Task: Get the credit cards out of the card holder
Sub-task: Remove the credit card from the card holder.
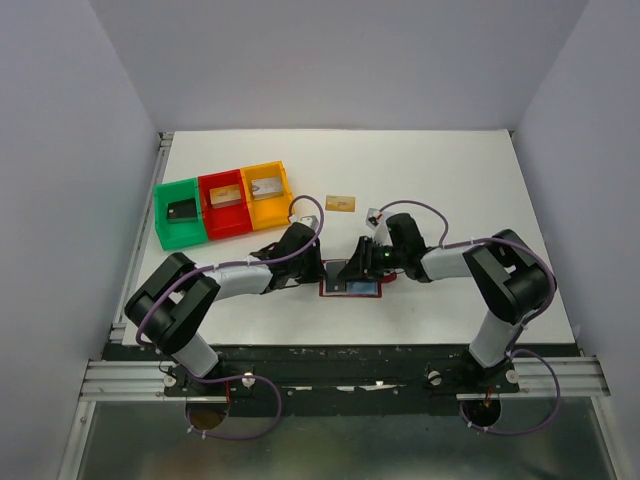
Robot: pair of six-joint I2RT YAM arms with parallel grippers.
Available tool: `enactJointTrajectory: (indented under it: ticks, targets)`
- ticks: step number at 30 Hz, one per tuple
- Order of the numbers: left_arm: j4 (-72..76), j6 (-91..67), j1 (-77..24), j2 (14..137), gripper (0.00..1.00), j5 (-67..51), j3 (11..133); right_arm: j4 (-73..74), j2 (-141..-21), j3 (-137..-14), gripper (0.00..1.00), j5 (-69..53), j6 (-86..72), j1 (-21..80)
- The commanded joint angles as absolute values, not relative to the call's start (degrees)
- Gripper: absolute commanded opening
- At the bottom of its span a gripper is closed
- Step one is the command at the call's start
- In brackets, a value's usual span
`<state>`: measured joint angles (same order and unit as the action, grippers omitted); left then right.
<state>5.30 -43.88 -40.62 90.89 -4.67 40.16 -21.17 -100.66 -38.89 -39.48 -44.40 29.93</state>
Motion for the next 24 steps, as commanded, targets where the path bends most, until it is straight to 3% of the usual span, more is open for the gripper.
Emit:
enactJointTrajectory:
  ticks: [1,24]
  targets:
    - [4.83,-42.89,-40.78,91.76,0.00,-5.18,39.11,-24.08,-103.01,-39.81,0.43,-41.75,-45.88,30.23]
    - [8.96,-42.36,-41.48,93.16,0.00,-9.14,38.93,-32.52,-108.19,-39.64,0.41,-46.58,-50.27,30.15]
